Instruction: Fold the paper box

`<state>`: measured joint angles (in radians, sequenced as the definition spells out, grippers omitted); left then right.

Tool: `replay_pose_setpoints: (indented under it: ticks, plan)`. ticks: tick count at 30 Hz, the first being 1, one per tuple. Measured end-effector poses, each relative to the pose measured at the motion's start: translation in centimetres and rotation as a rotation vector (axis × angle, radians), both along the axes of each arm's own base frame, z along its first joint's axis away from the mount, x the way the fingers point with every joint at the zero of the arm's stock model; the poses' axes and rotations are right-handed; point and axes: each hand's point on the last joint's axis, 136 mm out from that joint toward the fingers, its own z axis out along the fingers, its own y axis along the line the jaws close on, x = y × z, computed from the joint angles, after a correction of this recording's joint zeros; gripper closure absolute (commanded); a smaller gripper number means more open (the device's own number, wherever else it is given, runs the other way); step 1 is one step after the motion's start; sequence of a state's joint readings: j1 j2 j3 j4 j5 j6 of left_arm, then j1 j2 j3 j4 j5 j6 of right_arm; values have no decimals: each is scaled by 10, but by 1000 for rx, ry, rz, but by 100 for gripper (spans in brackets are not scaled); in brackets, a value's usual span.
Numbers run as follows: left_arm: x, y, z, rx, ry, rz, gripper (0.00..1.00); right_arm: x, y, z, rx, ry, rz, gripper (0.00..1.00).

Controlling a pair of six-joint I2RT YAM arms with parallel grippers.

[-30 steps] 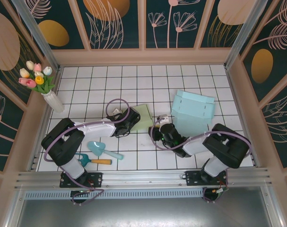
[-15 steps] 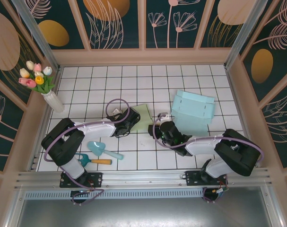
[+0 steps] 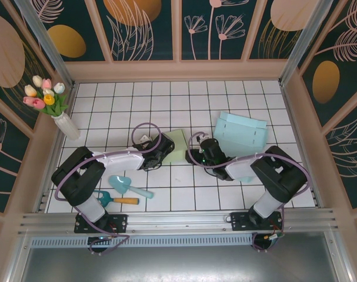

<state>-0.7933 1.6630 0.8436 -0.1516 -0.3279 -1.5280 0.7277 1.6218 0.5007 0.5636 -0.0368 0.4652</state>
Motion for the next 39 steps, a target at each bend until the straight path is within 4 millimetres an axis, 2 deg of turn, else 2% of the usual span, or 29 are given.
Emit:
replay_pose_setpoints:
  ticks: [4,13,23,39]
  plan:
    - [1,1,0,5,-3,3,30,-3,9,4,48,2,37,62]
    - [3,1,0,13,-10,8,30,-5,12,5,60,6,54,55]
    - [5,2,-1,26,-14,8,30,-8,15,2,58,21,93,64]
    - [6,2,-1,31,-16,7,30,-11,14,6,53,34,100,67]
